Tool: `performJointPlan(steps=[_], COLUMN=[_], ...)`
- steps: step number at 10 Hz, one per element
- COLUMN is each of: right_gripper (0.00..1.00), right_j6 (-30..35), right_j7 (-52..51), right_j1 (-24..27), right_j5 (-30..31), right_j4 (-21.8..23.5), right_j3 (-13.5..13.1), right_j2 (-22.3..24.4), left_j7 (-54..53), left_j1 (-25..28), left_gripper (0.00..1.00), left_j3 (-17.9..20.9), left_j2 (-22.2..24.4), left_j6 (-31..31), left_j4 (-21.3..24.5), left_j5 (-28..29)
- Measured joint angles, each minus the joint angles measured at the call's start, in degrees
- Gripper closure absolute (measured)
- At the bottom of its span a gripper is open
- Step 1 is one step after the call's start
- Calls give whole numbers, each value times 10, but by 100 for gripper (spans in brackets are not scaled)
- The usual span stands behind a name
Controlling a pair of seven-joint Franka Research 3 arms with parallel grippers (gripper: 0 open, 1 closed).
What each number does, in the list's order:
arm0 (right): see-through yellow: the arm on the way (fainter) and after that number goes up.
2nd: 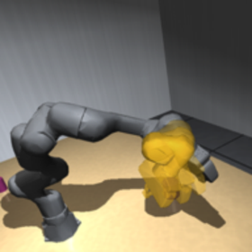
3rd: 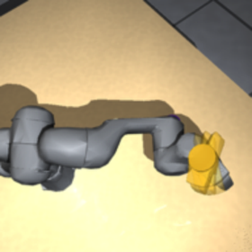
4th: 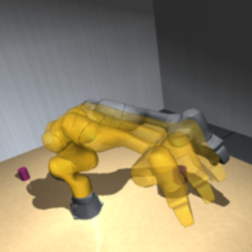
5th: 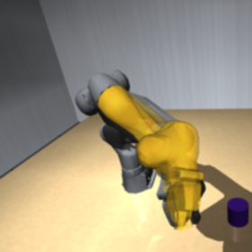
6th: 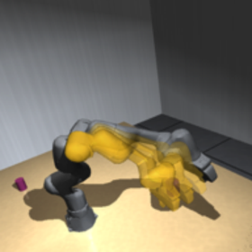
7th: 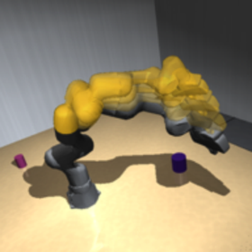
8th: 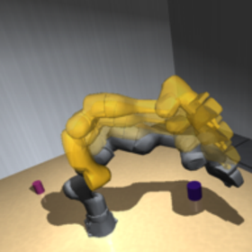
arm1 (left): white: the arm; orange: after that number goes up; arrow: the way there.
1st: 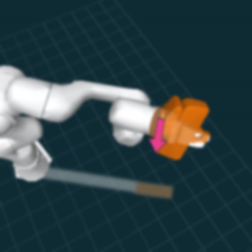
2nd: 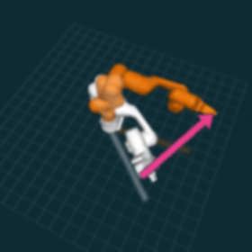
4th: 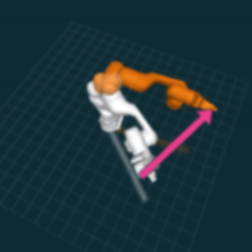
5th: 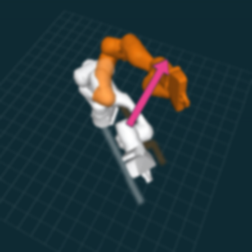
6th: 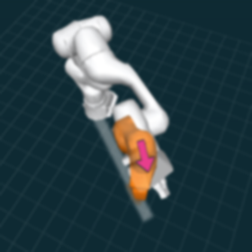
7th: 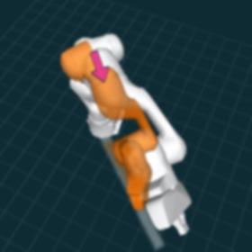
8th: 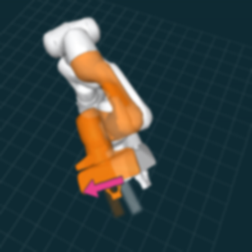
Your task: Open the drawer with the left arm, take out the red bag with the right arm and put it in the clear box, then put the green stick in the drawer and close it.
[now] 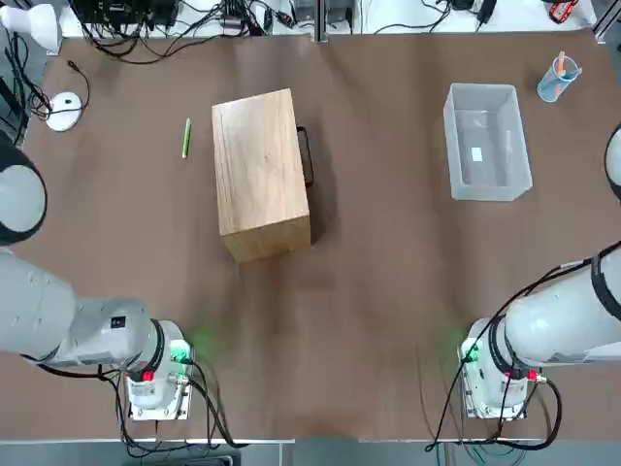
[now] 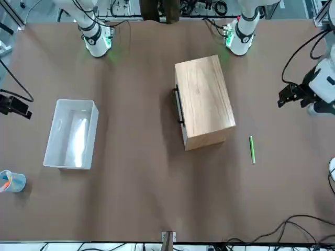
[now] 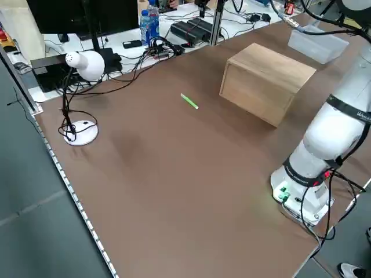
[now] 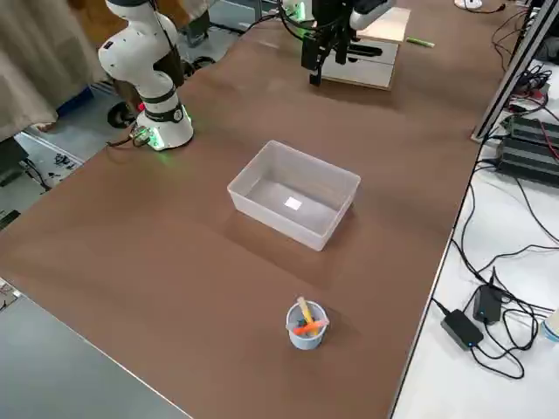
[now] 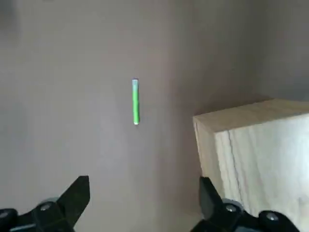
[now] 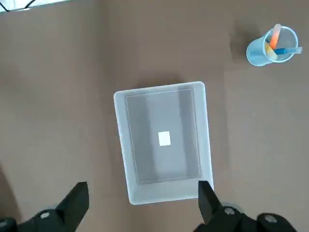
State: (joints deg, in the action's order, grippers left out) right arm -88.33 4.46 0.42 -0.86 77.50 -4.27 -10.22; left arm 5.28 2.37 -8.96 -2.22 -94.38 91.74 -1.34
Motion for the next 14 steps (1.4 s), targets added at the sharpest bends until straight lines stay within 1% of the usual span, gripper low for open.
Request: performJointPlan(steps=[3,5,7,8,10,12,13,14], right_gripper=[0,0,0,0,0,0,0,0], right_j6=[0,0,0,0,0,0,0,0], right_j7=[0,0,0,0,0,0,0,0], right_j1=[0,0,0,0,0,0,0,0], right_j5=[0,0,0,0,0,0,0,0], right_j4=[0,-1,-1,-1,-1,-1,-1,-1], right_j3=[0,0,0,0,1,1,1,1], right_j2=[0,0,0,0,0,0,0,0], left_j7=[158,264,330,367,440,535,565,590], left_j1=[-11,-22,-42,-52,-94,-157,-182,-206], left_gripper=[0,0,0,0,0,0,0,0], left_j3=[-100,-158,-205,-223,-237,-237,-236,-235], left_j2=[-13,-34,-77,-104,-155,-200,-226,-253], left_j6=[-3,-24,-55,-67,-102,-137,-140,-140], left_j4=[0,0,-11,-27,-56,-80,-101,-119], left_j5=[7,10,15,16,30,55,73,103])
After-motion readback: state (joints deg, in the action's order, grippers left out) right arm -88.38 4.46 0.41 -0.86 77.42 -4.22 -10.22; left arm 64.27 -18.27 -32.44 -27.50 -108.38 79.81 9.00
